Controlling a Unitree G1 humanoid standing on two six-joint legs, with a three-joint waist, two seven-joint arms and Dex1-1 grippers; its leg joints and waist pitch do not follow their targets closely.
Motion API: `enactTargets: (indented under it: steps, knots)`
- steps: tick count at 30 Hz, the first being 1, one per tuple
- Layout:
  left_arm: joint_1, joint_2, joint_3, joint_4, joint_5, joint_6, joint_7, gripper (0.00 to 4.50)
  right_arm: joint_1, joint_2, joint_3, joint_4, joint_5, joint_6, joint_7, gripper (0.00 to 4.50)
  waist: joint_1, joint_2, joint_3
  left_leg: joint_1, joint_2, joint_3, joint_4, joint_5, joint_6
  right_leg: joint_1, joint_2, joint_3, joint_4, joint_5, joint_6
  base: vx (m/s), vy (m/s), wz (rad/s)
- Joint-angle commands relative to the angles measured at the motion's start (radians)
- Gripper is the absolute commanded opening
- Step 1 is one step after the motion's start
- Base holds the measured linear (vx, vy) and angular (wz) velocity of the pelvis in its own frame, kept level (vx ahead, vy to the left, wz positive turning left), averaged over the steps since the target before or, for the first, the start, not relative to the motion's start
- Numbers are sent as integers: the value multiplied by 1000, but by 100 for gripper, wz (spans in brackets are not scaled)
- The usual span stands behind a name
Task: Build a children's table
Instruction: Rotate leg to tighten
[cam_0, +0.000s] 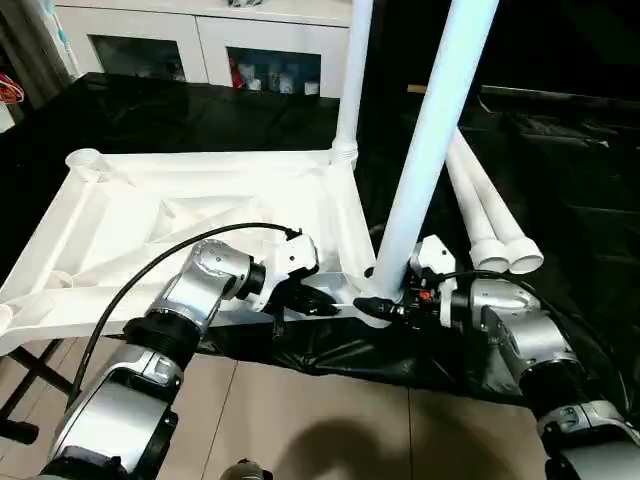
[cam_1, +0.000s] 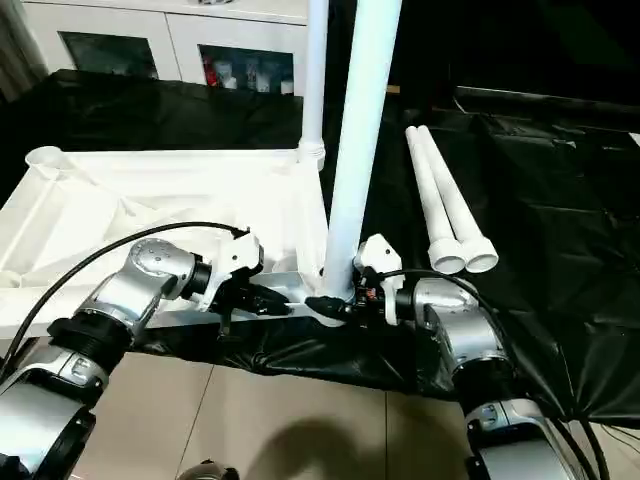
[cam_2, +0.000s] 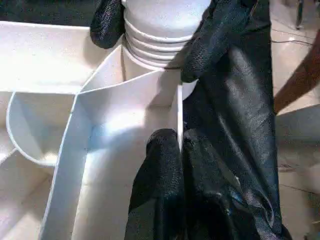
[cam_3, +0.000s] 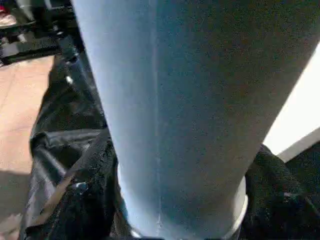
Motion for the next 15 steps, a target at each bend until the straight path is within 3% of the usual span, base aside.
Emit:
enactTargets:
  steps: [1,5,7,10,11,15]
  knots:
    - [-27,-68,16,-17,-12,1,103,0,9,73,27,32,-37,-4,-122,272,-4,-5,-62,19,34,-16,-65,-216,34,35,-76,44,-74,-160,-244,0,0,0]
    - [-56,-112,42,32,12,-1,256,0,-18,133,-15,110,-75,-11,-365,272,-14,-5,-58,23,31,-21,-72,-260,-1,33,-77,45,-86,-272,-210,0,0,0]
    - [-85,-173,59,74,20,-2,384,0,-57,200,-57,193,-98,3,-631,271,-20,-3,-59,25,30,-21,-73,-259,-7,31,-76,47,-88,-271,-200,0,0,0]
    - [-105,-220,67,103,26,-6,483,0,-88,244,-82,243,-99,10,-771,271,-27,-5,-62,22,28,-21,-72,-242,-11,33,-73,47,-83,-230,-203,0,0,0]
    - [-105,-220,67,103,26,-6,483,0,-88,244,-82,243,-99,10,-771,271,-29,-3,-62,23,28,-19,-70,-233,-5,30,-72,49,-83,-205,-206,0,0,0]
    - [-117,-271,63,121,33,-21,521,0,-113,283,-76,275,-125,-49,-809,271,-23,-4,-69,16,26,-16,-62,-159,33,40,-70,46,-69,-59,-225,0,0,0]
